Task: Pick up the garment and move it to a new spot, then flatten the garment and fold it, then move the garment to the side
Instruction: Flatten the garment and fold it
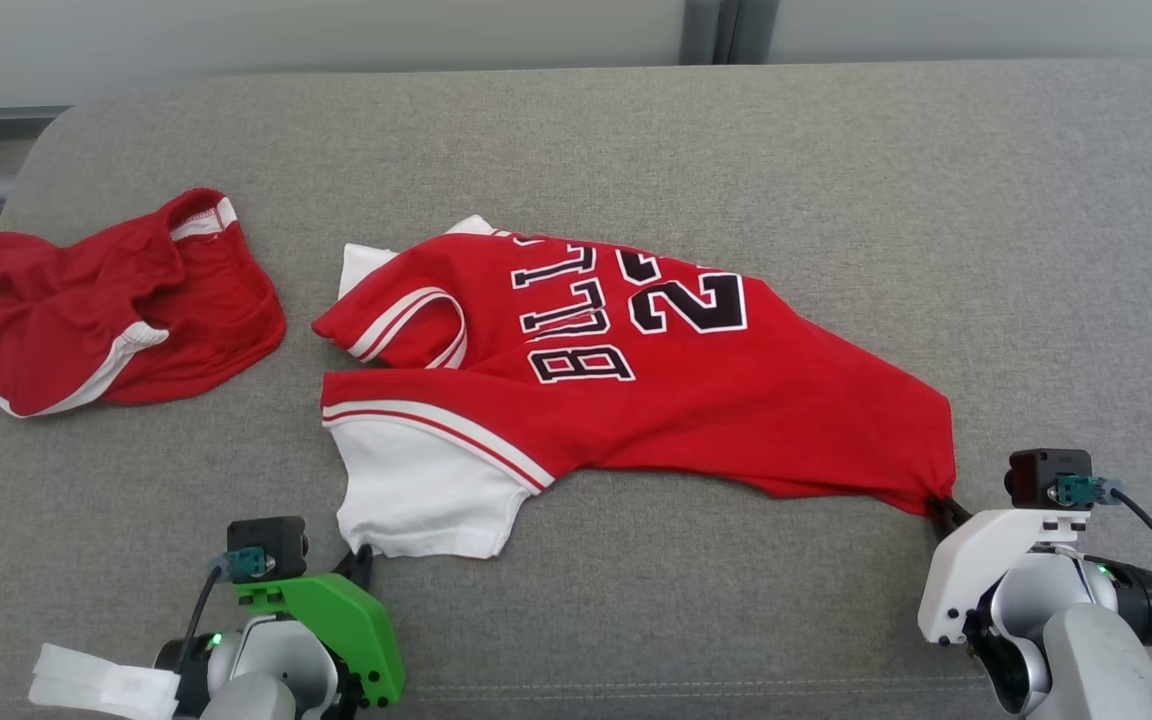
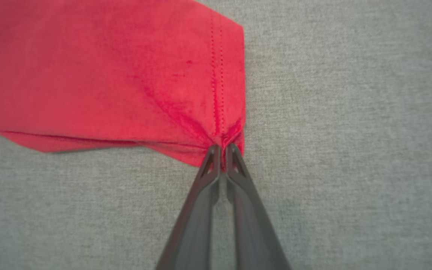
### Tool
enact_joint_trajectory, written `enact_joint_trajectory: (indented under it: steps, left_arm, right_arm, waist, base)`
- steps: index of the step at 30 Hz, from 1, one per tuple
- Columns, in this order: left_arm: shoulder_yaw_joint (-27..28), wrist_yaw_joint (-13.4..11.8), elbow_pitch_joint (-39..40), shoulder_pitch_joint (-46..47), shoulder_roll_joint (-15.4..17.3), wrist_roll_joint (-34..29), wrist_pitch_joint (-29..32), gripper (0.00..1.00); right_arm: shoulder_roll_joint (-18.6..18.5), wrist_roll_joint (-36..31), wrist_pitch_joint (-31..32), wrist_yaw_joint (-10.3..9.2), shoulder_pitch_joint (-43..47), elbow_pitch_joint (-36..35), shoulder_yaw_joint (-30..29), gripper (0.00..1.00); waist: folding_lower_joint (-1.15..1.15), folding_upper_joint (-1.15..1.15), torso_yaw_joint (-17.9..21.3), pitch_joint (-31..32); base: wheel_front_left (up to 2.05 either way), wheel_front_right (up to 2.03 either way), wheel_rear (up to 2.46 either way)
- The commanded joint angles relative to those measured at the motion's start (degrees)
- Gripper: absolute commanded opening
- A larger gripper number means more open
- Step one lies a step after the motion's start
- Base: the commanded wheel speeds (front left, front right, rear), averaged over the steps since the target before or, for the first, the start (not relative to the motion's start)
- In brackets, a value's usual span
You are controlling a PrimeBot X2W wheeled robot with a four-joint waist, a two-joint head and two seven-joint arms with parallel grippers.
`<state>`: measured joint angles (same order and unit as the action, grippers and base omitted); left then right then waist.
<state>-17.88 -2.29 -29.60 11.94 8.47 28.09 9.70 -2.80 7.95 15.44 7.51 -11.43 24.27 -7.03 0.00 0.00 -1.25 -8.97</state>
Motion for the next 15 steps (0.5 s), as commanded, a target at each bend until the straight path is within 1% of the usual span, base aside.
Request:
enact_joint_trajectory:
  steps: [1,9,15]
  left_arm:
    - [-0.04,0.06,0.03,0.98,0.3,-0.21,-0.27,0.0]
    - [1.26,1.14,2.66,2.27,-1.15,2.4,-2.89,0.0]
    - [4.14,2.05,8.03,3.52,-2.39,6.58,-4.83,0.0]
  right_arm:
    - [-0.18,0.51,-0.33,-0.04,-0.76,0.6,-0.16,0.0]
    - [-0.18,2.41,-3.03,-0.03,-2.01,0.6,0.13,0.0]
    - [-0.19,7.92,-4.63,-0.03,-3.11,-2.36,1.1,0.0]
  waist:
    - [0.0,0.0,-0.06,-0.18]
    - [0.0,0.0,-0.02,0.1]
    - [0.0,0.0,0.19,1.54]
  base:
    - [0.0,0.0,0.0]
    - [0.0,0.0,0.0]
    - [0.0,0.0,0.0]
